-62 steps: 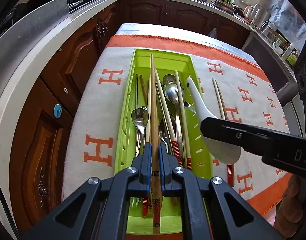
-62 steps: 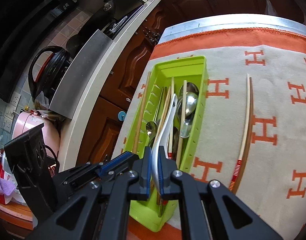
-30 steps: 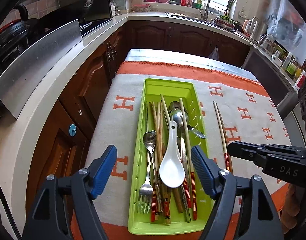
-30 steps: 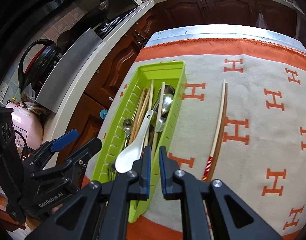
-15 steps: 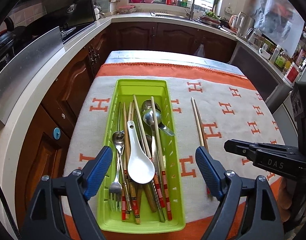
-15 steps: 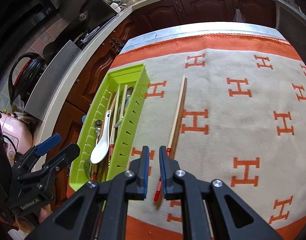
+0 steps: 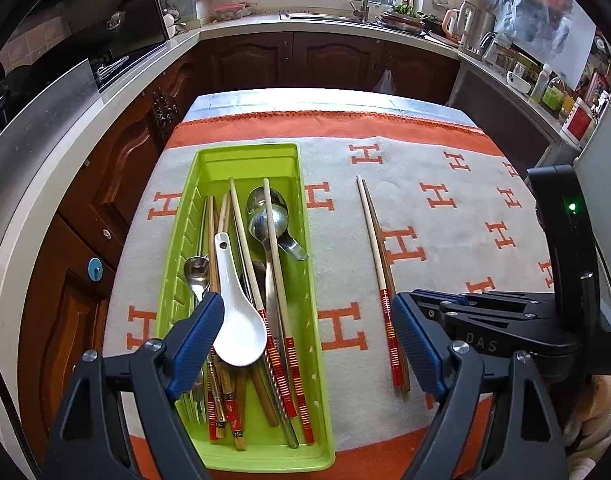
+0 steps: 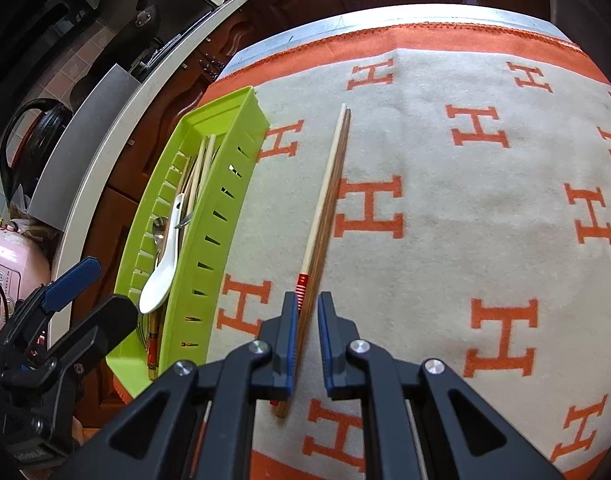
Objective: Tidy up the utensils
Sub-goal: 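Grasp a dark brown chopstick with the right tool, then grasp the red-banded chopstick with the left tool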
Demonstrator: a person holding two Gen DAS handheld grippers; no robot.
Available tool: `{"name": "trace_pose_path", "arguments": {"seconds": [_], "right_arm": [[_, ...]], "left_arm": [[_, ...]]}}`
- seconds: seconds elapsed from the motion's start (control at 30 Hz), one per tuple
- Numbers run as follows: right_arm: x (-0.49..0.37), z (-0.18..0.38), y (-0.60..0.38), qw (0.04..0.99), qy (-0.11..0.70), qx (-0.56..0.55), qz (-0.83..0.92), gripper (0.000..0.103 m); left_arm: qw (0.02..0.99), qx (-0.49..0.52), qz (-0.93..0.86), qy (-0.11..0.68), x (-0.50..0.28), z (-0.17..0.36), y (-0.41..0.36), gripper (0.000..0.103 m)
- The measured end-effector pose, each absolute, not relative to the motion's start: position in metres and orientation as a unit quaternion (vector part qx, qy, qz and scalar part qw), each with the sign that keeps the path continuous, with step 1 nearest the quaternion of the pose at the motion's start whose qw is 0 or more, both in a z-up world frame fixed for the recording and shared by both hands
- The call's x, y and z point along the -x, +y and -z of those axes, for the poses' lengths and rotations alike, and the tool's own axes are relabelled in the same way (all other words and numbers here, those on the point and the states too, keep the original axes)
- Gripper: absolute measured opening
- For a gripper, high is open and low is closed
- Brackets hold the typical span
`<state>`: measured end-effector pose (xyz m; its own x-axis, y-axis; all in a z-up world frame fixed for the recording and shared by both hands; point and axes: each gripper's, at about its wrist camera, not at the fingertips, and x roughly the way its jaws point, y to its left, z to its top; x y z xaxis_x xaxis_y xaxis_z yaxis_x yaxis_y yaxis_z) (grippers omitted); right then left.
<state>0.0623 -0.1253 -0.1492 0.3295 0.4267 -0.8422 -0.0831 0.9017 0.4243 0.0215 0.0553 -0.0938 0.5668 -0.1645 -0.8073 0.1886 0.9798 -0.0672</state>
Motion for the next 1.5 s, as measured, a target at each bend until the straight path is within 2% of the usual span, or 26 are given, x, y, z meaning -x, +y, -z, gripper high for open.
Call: {"name": "trace_pose_path", "arguments": {"seconds": [0.83,1.3,1.33,1.4,1.47,1.5], "right_arm": [[-0.092,0.159,-0.095,0.820,0.557,-0.072,-0.113,0.008],[-0.079,0.158,-0.136,0.825,0.546,-0.120,-0.079,0.006],[-0.077,0.157,-0.141,0.826,0.543,-0.127,-0.077,0.006],[-0.073,0.156,-0.150,0.827,0.539,-0.140,-0.077,0.006],[-0.069,0.153,-0.157,0.829,0.534,-0.148,-0.076,0.006],[-0.067,0.152,-0.160,0.831,0.530,-0.152,-0.077,0.006]], "left_arm": [[0.885,0.027,0.082,0.457,-0.033,0.089,0.071,0.084],[0.883,0.006,0.124,0.453,-0.032,0.086,0.032,0.084],[0.882,0.006,0.130,0.453,-0.032,0.087,0.027,0.083],[0.878,0.001,0.138,0.458,-0.035,0.091,0.015,0.073],[0.869,0.002,0.147,0.472,-0.041,0.100,0.006,0.057],[0.864,0.004,0.150,0.481,-0.044,0.105,0.002,0.053]]}}
